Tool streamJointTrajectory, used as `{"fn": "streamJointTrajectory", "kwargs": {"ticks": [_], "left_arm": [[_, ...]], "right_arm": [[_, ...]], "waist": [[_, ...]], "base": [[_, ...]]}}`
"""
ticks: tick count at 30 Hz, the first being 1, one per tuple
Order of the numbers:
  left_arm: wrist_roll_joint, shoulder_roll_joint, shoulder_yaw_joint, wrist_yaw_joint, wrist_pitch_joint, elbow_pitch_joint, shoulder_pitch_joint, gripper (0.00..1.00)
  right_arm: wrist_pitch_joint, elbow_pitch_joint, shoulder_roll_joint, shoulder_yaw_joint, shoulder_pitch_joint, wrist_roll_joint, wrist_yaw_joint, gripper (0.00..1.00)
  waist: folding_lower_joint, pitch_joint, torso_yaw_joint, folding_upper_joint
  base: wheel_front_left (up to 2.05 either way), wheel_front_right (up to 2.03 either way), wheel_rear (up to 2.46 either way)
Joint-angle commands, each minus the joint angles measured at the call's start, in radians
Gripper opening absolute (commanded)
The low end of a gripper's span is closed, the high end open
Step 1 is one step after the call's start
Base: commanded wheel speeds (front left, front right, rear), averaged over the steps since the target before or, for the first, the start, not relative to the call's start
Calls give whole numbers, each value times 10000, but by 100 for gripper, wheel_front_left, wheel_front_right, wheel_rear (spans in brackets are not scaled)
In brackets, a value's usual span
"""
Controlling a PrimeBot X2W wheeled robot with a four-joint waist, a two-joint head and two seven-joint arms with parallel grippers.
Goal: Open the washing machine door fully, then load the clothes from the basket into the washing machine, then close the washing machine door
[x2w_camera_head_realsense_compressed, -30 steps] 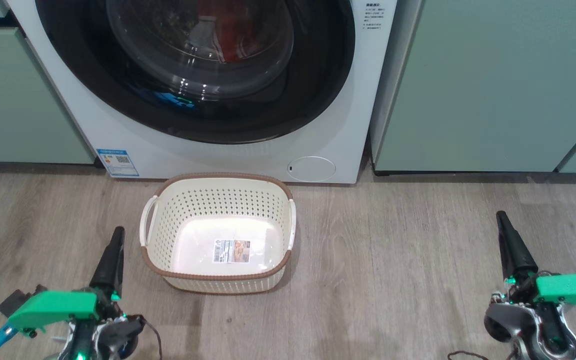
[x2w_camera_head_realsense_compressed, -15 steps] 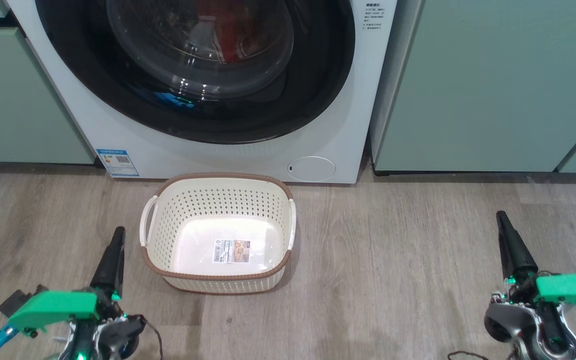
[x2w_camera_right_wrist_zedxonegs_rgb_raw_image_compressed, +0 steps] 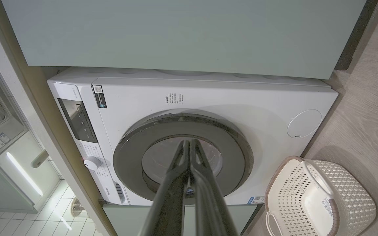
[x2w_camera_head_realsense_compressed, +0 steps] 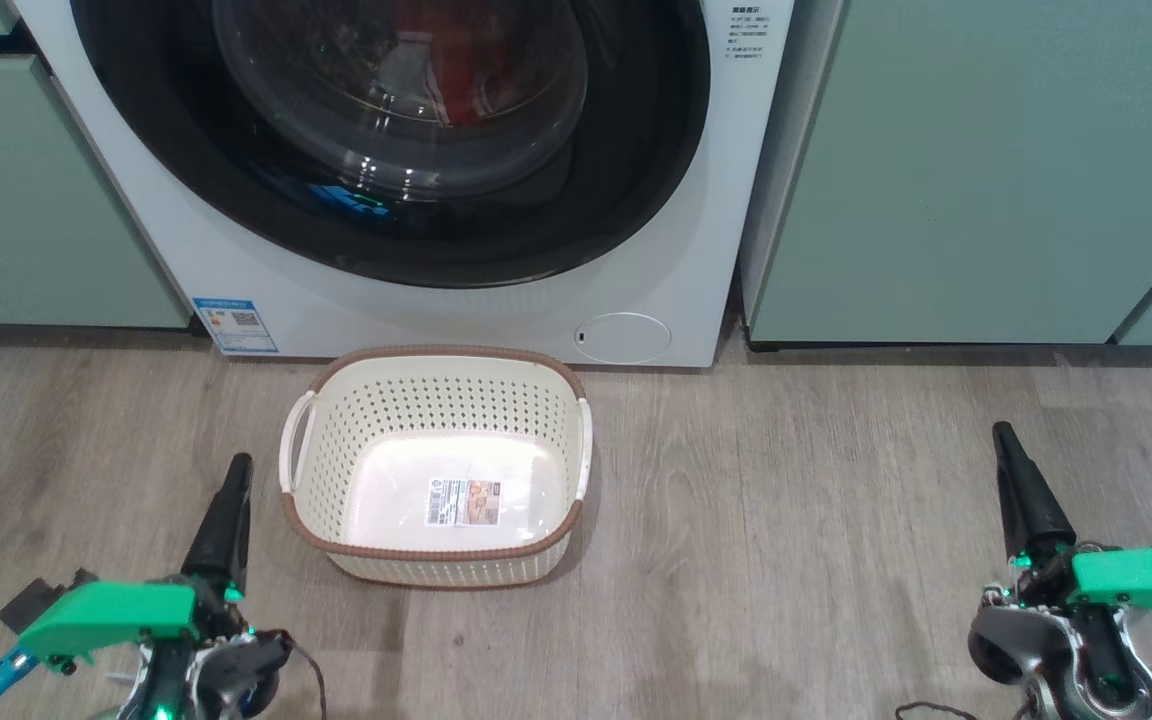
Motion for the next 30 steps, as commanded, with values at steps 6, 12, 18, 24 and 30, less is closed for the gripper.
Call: {"fn": "streamJointTrajectory", "kwargs": {"ticks": [6, 12, 18, 24, 30], "left_arm": [[107, 57, 368, -92, 25, -292, -497, 0], [114, 51, 376, -92, 32, -292, -497, 0], [119, 47, 382, -92, 36, -292, -498, 0], [124, 43, 388, -92, 41, -291, -498, 0], [128, 39, 394, -92, 46, -291, -499, 0]], "right_arm": [[58, -331, -64, 177, -551, 56, 0, 0], [58, -331, -64, 177, -551, 56, 0, 0], [58, -331, -64, 177, -551, 56, 0, 0], [58, -331, -64, 177, -551, 56, 0, 0], [58, -331, -64, 177, -551, 56, 0, 0]], "waist": [[0, 0, 0, 0], [0, 0, 0, 0], [0, 0, 0, 0], [0, 0, 0, 0], [0, 0, 0, 0]], "base": [[0, 0, 0], [0, 0, 0], [0, 0, 0], [0, 0, 0], [0, 0, 0]]}}
